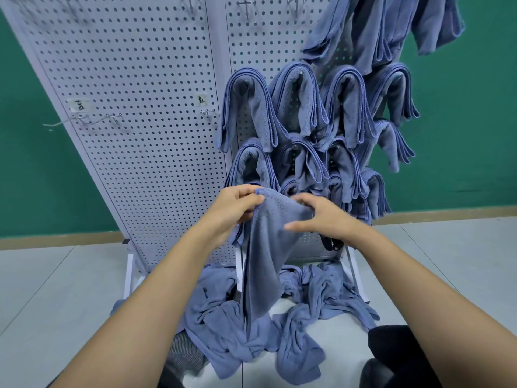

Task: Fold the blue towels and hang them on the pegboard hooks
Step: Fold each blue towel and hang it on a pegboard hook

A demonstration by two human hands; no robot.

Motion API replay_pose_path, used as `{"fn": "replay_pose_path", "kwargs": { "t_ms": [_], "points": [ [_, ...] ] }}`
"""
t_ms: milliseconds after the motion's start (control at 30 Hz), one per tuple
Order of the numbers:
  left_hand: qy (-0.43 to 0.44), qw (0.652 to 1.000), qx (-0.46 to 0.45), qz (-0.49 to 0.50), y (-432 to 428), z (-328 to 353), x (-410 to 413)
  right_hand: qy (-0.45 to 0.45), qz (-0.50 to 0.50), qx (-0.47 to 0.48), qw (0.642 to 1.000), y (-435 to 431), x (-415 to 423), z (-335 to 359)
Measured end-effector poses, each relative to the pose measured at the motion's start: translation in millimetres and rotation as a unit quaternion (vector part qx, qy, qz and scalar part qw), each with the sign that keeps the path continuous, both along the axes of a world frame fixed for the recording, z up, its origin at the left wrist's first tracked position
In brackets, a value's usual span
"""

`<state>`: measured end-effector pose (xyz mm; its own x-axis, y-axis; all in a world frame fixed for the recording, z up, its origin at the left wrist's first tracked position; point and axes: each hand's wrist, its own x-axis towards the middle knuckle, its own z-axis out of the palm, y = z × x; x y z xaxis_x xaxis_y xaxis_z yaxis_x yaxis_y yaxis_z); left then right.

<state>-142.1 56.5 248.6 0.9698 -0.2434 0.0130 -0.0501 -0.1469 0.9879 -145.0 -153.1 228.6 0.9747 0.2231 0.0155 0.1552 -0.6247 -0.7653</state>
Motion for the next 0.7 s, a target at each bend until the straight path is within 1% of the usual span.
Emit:
{"fn": "replay_pose_path", "kwargs": {
  "t_ms": [33,133,200,300,400,467,533,600,667,700],
  "points": [
    [0.003,1.000,0.005,0.013,3.6,-0.9,1.8,-0.001,-0.003,0.018,1.000,0.7,0.6,0.1],
    [0.040,0.997,0.005,0.064,16.8,-4.3,8.1,-0.083,-0.058,0.092,0.991,0.8,2.6,5.8],
    [0.057,0.995,0.006,0.079,22.1,-6.9,11.0,-0.075,-0.052,0.112,0.989,0.7,1.9,8.4],
    [0.044,0.997,0.021,0.067,18.6,-11.6,11.6,-0.066,-0.052,0.086,0.993,0.8,0.5,8.3],
    [-0.011,0.998,0.026,0.051,12.4,-13.6,11.8,-0.078,-0.064,0.072,0.992,-2.2,0.8,12.5],
    [-0.034,0.999,0.007,0.033,8.3,-13.4,12.0,-0.073,-0.055,0.063,0.994,-5.4,-0.2,15.6],
    [-0.037,0.999,-0.018,0.004,2.6,-14.0,12.3,-0.081,-0.032,0.024,0.996,-6.9,-1.6,16.7],
    [-0.033,0.999,-0.022,-0.030,-4.1,-14.2,11.0,-0.088,-0.008,-0.009,0.996,-5.1,-2.5,16.2],
    [-0.032,0.999,-0.012,-0.037,-9.6,-15.8,10.2,-0.083,0.019,-0.009,0.996,0.1,-1.0,13.7],
    [-0.032,0.999,-0.011,-0.024,-11.4,-17.6,10.6,-0.088,0.022,-0.008,0.996,3.5,0.4,11.9]
  ]
}}
